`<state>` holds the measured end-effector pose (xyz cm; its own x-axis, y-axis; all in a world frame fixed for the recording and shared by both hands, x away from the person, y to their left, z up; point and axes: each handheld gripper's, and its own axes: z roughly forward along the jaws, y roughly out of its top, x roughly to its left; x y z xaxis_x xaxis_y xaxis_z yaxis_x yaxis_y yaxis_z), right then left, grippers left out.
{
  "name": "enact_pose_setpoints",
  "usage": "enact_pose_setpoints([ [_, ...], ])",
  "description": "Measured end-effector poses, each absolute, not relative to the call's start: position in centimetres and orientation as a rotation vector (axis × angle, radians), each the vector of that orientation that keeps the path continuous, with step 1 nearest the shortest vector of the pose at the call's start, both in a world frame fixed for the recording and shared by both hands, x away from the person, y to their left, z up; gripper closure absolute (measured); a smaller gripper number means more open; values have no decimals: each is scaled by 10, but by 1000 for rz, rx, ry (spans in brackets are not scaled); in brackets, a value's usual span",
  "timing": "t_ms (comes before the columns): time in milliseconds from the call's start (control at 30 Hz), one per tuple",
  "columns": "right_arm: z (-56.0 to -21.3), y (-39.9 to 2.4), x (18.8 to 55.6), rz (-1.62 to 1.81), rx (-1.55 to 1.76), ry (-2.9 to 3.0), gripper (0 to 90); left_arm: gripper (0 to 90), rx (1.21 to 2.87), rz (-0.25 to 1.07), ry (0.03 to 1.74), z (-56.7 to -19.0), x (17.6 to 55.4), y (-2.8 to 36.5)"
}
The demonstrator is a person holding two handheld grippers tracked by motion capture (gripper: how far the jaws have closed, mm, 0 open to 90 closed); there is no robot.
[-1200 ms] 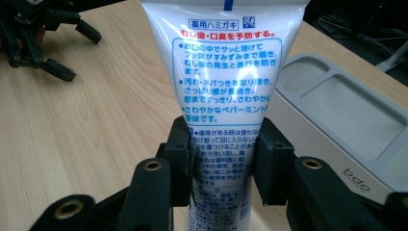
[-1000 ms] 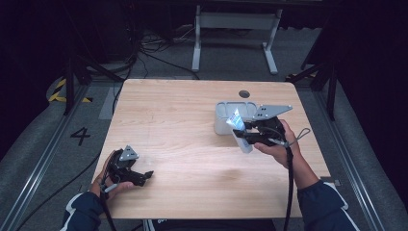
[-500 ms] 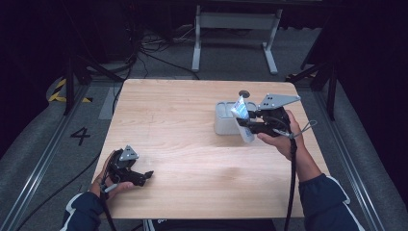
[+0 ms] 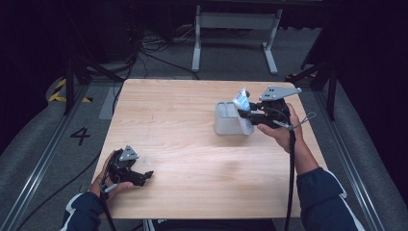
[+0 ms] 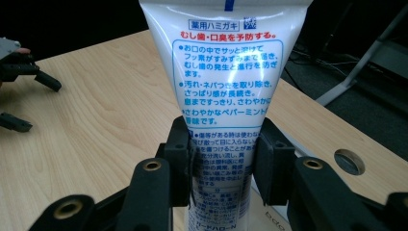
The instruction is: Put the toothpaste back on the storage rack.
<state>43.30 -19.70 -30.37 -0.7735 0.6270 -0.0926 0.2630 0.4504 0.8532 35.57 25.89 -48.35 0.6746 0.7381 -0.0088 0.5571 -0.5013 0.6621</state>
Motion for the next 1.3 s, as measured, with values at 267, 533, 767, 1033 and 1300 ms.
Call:
enact_pose_setpoints([
  [267, -295, -194, 443, 1268, 754, 2286, 639, 4, 2239, 366, 997, -484, 355, 259],
  [533, -292, -189, 454, 1271, 756, 2271, 639, 5, 2239, 366, 998, -484, 355, 259],
  [767, -289, -185, 462, 1292, 760, 2252, 639, 4, 2239, 366, 997, -484, 355, 259],
  [1033, -289, -185, 473, 1280, 781, 2239, 639, 5, 2239, 368, 997, -484, 355, 259],
  [1300, -293, -181, 482, 1264, 786, 2236, 637, 5, 2238, 366, 998, -484, 355, 259],
])
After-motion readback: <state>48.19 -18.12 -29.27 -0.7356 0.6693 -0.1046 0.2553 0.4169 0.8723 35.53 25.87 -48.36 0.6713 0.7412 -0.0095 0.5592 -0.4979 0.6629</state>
